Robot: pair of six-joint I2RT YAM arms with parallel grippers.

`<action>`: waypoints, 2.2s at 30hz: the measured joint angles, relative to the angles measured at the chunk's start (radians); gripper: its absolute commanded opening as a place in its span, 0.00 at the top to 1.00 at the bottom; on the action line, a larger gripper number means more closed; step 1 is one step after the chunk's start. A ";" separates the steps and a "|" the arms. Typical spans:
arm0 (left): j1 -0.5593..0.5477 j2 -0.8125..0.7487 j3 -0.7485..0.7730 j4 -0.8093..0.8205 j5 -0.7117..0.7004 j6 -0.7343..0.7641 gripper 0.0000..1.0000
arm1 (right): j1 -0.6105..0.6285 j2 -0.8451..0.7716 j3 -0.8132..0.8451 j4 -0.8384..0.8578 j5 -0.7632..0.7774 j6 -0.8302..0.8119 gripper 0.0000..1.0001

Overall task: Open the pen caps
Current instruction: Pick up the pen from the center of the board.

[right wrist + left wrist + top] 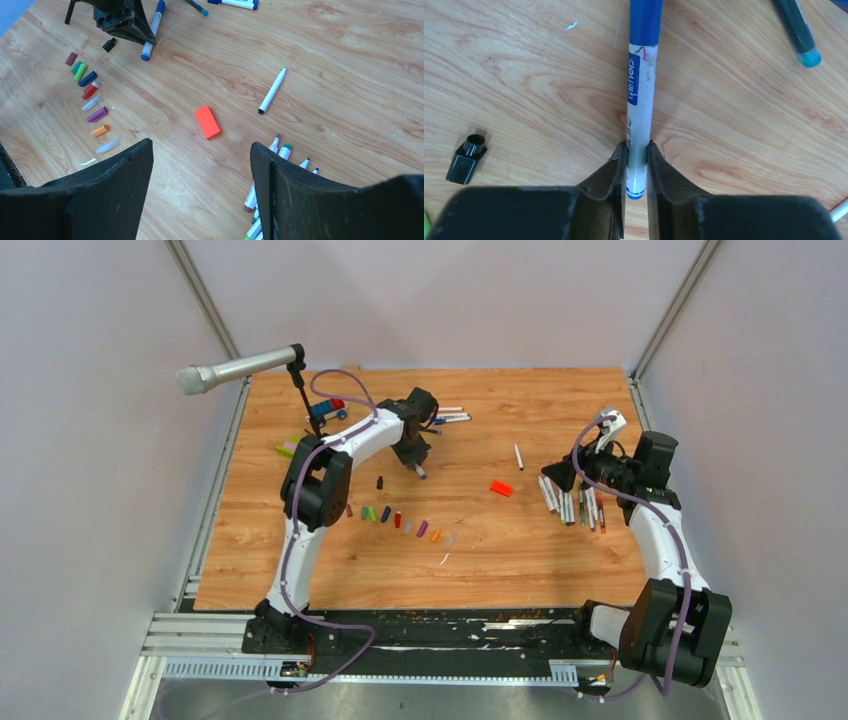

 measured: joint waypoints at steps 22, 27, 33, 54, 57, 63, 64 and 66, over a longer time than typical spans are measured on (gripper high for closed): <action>0.009 -0.615 -0.838 0.747 0.235 0.378 1.00 | 0.032 -0.028 -0.029 0.059 -0.280 0.027 0.28; 0.002 -0.703 -1.069 1.177 0.423 0.365 1.00 | 0.140 -0.028 -0.053 0.077 -0.332 0.052 0.22; -0.070 -0.705 -1.251 1.598 0.519 0.297 1.00 | 0.251 -0.026 -0.135 0.262 -0.322 0.261 0.17; -0.329 -0.556 -1.262 2.086 0.455 0.169 1.00 | 0.394 0.043 -0.177 0.529 -0.050 0.703 0.26; -0.344 -0.554 -1.252 2.102 0.449 0.166 1.00 | 0.401 0.058 -0.177 0.532 -0.042 0.715 0.34; -0.357 -0.542 -1.241 2.095 0.438 0.164 0.98 | 0.423 0.081 -0.177 0.538 -0.042 0.738 0.61; -0.359 -0.541 -1.241 2.092 0.436 0.163 0.97 | 0.426 0.082 -0.177 0.540 -0.043 0.742 0.68; -0.360 -0.537 -1.241 2.087 0.431 0.164 0.95 | 0.433 0.082 -0.177 0.552 -0.056 0.753 0.90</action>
